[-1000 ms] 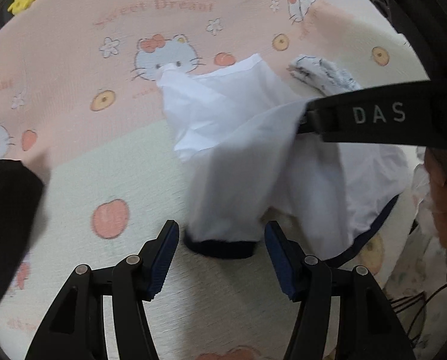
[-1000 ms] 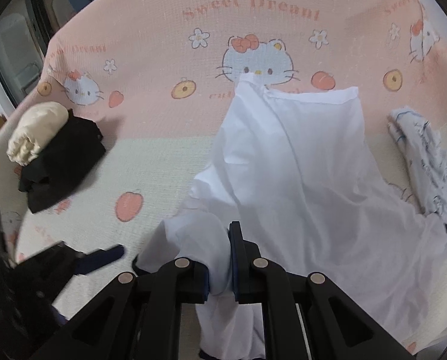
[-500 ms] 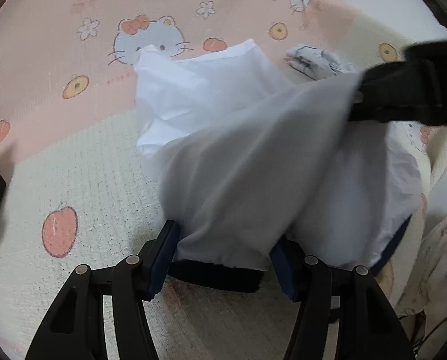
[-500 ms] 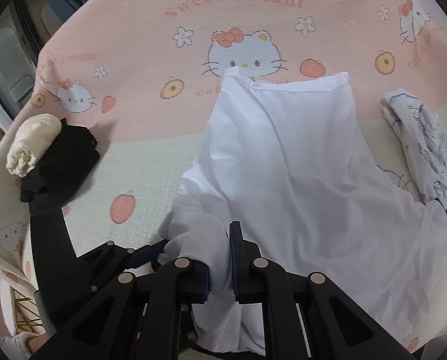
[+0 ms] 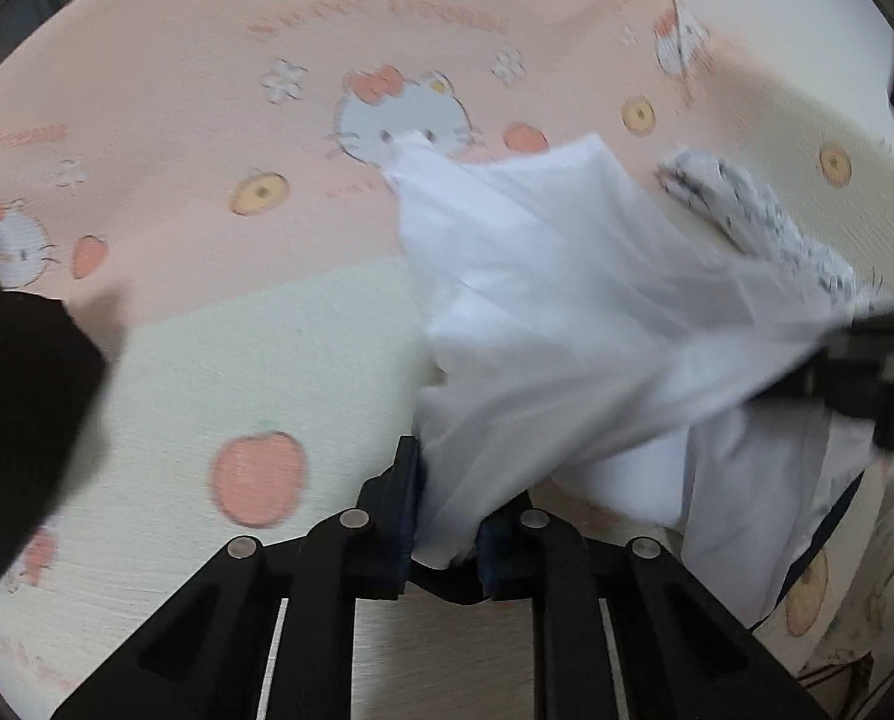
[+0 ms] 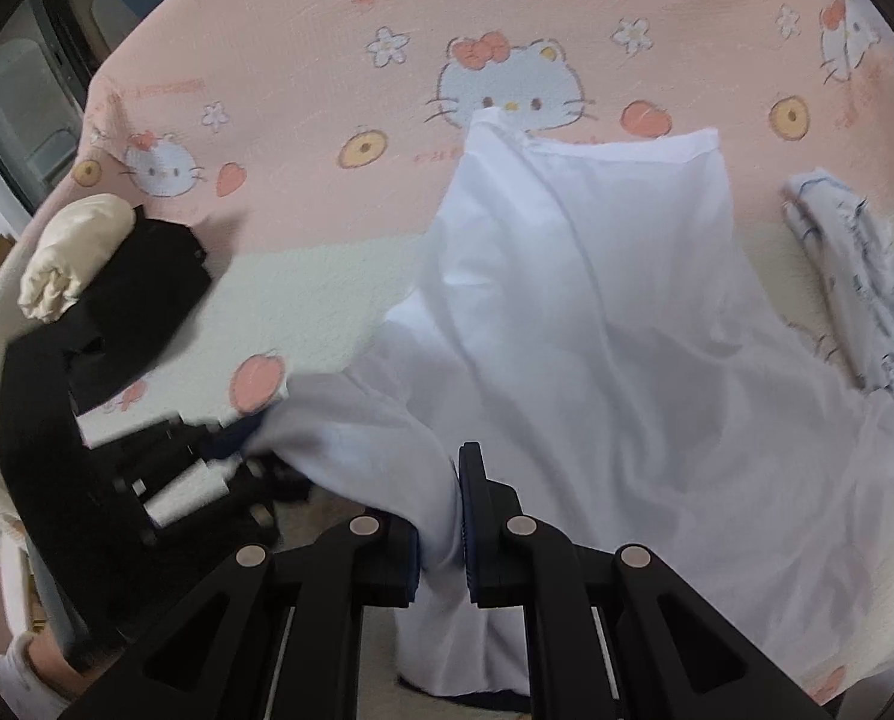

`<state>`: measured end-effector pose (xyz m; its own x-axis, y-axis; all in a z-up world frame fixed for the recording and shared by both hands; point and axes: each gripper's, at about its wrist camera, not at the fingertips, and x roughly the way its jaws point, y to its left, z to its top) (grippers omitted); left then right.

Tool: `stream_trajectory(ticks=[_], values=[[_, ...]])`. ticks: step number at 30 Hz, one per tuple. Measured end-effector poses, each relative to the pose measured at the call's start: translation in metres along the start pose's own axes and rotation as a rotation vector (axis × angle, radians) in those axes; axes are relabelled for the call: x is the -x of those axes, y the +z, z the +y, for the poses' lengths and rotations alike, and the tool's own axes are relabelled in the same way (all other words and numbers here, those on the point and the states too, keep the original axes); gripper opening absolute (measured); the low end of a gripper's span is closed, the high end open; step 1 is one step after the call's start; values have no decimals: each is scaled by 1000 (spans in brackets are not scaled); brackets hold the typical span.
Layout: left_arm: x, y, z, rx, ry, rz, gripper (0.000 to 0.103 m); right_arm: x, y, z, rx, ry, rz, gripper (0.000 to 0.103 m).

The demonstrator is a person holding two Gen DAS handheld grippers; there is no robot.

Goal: Fold clothes

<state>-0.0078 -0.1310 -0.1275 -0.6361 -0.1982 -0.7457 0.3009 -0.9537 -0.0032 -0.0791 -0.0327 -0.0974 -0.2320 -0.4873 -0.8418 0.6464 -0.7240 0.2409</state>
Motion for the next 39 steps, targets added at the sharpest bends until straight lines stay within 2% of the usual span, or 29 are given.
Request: stream_trajectory(ticks=[4, 15, 17, 20, 23, 26, 28, 31, 33, 34, 37, 38, 39], values=[[5, -1, 21, -17, 49, -9, 11, -7, -10, 13, 24, 42, 36, 8], [7, -16, 50, -38, 95, 13, 11, -40, -30, 60, 123, 88, 165, 8], [8, -16, 51, -82, 112, 21, 11, -48, -35, 65, 143, 75, 194, 8], [9, -22, 42, -285, 253, 10, 11, -59, -44, 72, 166, 65, 235, 8], [8, -32, 39, -413, 311, 23, 11, -68, -53, 73, 164, 65, 263, 8], [4, -44, 42, -469, 344, 53, 12, -67, -57, 74, 170, 59, 248, 8], [3, -52, 46, -469, 381, 70, 12, -65, -59, 74, 171, 61, 244, 8], [-1, -59, 63, -417, 419, 110, 12, -63, -62, 72, 165, 68, 234, 8], [2, -60, 77, -336, 391, 138, 12, -62, -64, 71, 160, 70, 229, 9], [4, -59, 83, -288, 363, 147, 12, -61, -64, 71, 161, 69, 228, 9], [17, -53, 103, -66, 192, 158, 12, -59, -65, 73, 171, 65, 225, 10], [20, -52, 109, 10, 130, 154, 13, -55, -66, 71, 158, 70, 209, 16], [22, -52, 114, 85, 77, 149, 13, -51, -68, 70, 145, 76, 193, 28]])
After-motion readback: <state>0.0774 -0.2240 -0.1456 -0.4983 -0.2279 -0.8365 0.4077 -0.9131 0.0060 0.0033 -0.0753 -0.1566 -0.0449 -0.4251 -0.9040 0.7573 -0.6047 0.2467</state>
